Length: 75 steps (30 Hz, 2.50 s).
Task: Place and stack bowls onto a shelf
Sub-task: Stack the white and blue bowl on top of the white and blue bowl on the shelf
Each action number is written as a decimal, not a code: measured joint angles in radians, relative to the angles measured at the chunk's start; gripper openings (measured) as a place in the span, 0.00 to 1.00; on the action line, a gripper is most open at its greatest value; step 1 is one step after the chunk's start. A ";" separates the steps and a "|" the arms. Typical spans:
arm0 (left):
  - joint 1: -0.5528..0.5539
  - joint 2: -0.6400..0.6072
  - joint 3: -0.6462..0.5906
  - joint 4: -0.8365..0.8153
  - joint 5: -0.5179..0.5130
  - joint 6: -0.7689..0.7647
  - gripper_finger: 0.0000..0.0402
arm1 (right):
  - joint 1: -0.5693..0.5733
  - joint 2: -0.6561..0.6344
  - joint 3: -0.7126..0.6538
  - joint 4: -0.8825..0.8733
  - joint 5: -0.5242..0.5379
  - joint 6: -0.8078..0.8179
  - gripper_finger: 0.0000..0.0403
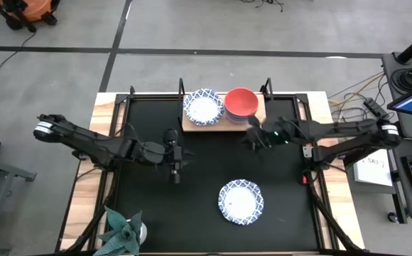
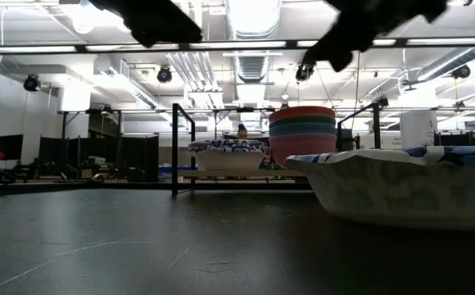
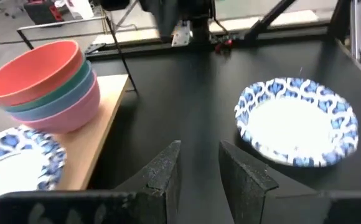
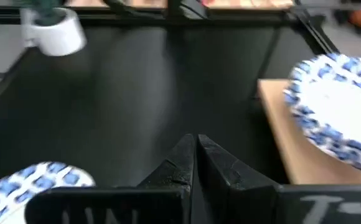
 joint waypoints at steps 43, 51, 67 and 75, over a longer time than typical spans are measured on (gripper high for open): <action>0.010 0.787 0.462 0.070 0.158 -0.284 0.49 | 0.044 -0.479 -0.258 0.006 0.000 -0.147 0.02; 0.009 0.819 0.457 0.048 0.249 -0.404 0.49 | 0.044 -0.479 -0.258 0.006 0.000 -0.148 0.02; 0.010 0.840 0.456 0.060 0.293 -0.502 0.23 | 0.044 -0.479 -0.258 0.014 0.000 -0.153 0.02; 0.010 0.840 0.456 0.061 0.295 -0.556 0.03 | 0.044 -0.479 -0.258 0.014 0.000 -0.156 0.02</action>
